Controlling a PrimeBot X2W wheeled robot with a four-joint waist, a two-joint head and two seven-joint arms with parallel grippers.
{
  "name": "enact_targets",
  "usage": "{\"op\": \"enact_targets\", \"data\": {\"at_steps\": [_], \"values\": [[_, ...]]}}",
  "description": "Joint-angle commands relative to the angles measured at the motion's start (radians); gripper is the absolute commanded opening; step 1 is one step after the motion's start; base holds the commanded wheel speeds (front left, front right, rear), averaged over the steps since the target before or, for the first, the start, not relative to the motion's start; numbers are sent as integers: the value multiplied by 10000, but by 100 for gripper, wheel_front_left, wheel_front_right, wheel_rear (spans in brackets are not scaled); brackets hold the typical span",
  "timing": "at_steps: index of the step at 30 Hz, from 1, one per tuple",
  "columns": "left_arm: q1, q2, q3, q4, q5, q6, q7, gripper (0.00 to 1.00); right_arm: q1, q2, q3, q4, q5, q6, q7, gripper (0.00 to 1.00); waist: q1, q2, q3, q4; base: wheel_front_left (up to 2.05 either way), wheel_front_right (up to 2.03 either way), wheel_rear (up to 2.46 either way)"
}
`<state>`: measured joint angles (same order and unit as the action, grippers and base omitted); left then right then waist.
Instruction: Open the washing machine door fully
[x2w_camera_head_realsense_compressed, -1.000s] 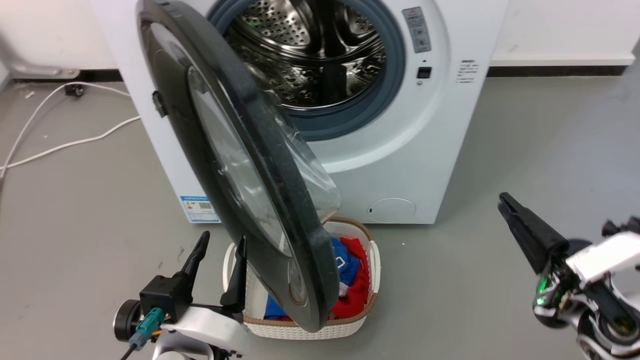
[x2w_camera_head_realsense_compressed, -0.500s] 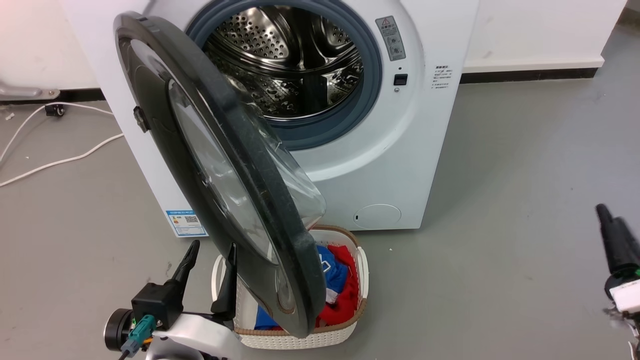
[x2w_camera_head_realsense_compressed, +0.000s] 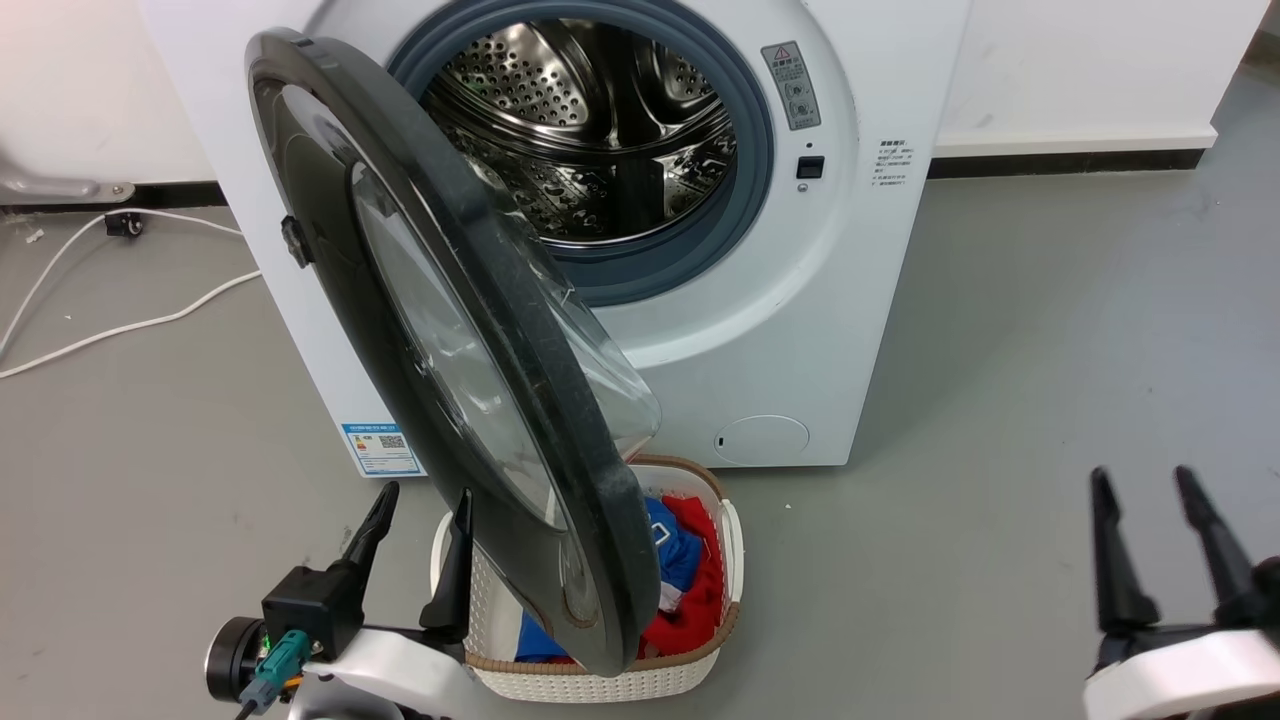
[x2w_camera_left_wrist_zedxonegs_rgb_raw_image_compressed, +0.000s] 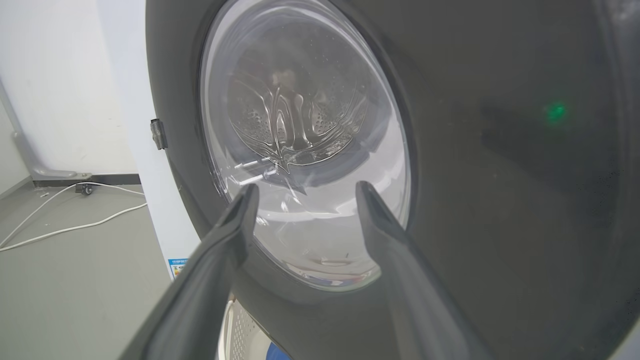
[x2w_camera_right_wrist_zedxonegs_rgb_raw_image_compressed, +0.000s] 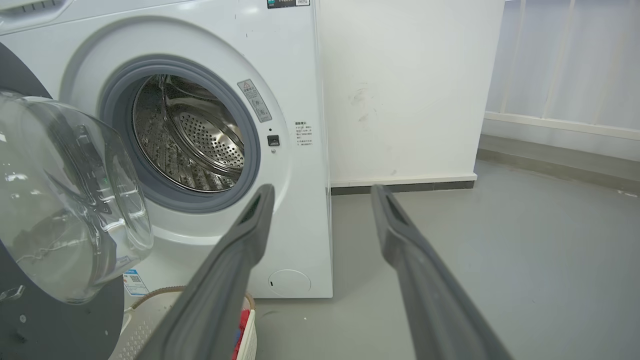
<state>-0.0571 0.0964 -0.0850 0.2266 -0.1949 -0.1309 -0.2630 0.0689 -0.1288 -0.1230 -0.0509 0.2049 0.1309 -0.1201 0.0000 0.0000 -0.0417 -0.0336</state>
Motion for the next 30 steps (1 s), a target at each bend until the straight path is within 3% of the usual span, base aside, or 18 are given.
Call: {"op": "enact_targets", "data": {"at_steps": [1, 9, 30], "values": [[-68, 62, 40, -8, 34, 4, -24, 100, 211, 179, 82, -172, -276, -2, 152, 100, 0, 0, 10, -6, 0, 0, 0], [-100, 81, -23, 80, 76, 4, -24, 100, 463, 668, 559, -49, -720, -2, 217, 100, 0, 0, 66, 20, 0, 0, 0], [-75, 101, -138, 160, 54, 3, -24, 100, -50, 568, 791, 601, -843, -2, -31, 100, 0, 0, 63, 188, 0, 0, 0]]}}
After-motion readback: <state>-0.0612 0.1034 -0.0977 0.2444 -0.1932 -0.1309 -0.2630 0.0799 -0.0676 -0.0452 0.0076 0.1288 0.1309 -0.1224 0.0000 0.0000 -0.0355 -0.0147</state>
